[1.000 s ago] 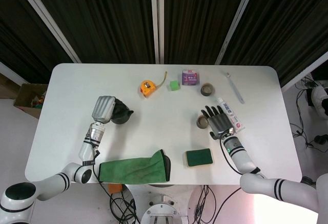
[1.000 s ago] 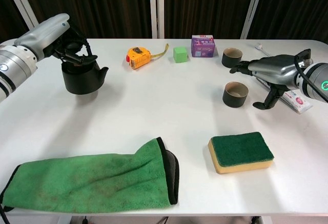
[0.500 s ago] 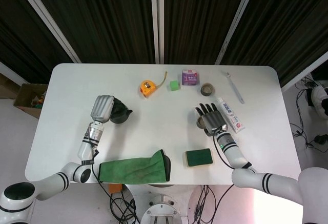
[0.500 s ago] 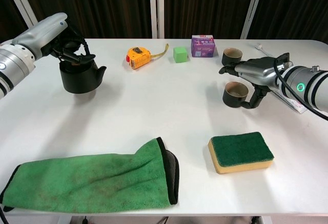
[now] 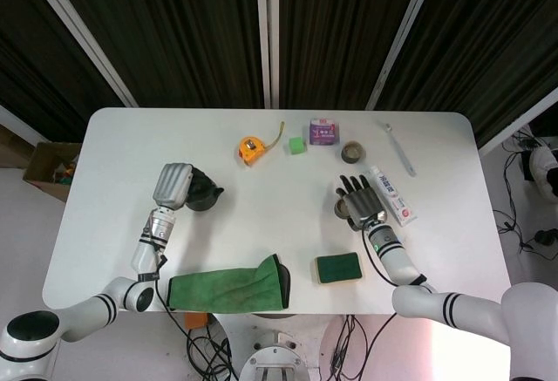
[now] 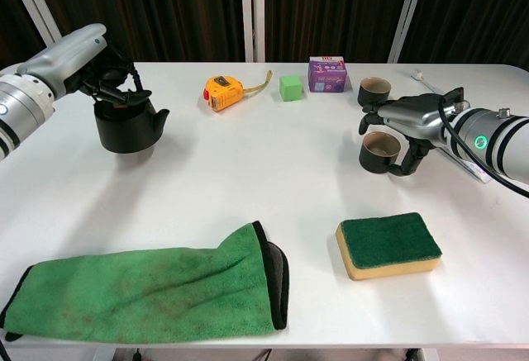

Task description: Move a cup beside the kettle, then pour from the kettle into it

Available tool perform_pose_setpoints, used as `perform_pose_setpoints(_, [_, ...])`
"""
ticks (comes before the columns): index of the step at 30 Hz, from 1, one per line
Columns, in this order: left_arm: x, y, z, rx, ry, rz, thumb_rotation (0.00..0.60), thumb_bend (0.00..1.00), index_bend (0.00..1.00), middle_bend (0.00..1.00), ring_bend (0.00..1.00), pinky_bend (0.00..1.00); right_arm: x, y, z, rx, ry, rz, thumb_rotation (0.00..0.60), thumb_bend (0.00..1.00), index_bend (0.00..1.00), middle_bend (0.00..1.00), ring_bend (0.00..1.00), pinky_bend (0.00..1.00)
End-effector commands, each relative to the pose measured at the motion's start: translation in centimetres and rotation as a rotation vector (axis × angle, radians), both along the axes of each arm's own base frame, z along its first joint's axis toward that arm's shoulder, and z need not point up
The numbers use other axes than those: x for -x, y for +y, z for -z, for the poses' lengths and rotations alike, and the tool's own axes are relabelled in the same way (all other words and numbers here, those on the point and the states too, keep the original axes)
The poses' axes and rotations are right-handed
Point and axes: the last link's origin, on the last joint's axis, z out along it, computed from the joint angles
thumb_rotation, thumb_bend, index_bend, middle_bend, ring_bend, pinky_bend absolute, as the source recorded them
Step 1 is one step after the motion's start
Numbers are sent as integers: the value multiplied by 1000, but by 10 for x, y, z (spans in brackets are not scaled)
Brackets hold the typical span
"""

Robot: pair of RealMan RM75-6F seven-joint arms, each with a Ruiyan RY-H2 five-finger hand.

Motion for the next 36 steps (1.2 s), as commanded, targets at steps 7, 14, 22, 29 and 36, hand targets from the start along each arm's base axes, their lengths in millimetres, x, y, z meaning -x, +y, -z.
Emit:
perform_pose_setpoints(7, [1, 1, -1, -3, -1, -1, 600, 305, 1000, 1000, 1000, 711, -1, -3, 0, 8, 1, -1, 600, 327, 386, 0, 0, 0])
perform_pose_setpoints(14, [1, 2, -4, -12, -13, -4, 600, 305, 1000, 1000, 1000, 711, -7, -6, 1, 12, -24, 1, 600, 327, 442, 0, 0, 0])
perform_pose_setpoints(22, [5, 3, -14, -36, -22, -15, 600, 305, 1000, 1000, 1000, 711, -41, -14, 6, 4, -73, -71, 600, 327, 465, 0, 0, 0])
perform_pose_setpoints(29, [9, 2, -17, -40, -33, -31, 600, 305, 1000, 1000, 1000, 711, -77, -21, 19, -10, -148, -128, 600, 332, 494, 0, 0, 0])
perform_pose_setpoints(36, [10, 3, -22, -46, -73, -53, 600, 323, 1000, 1000, 1000, 711, -101, -30, 30, -46, -176, -161, 600, 327, 503, 0, 0, 0])
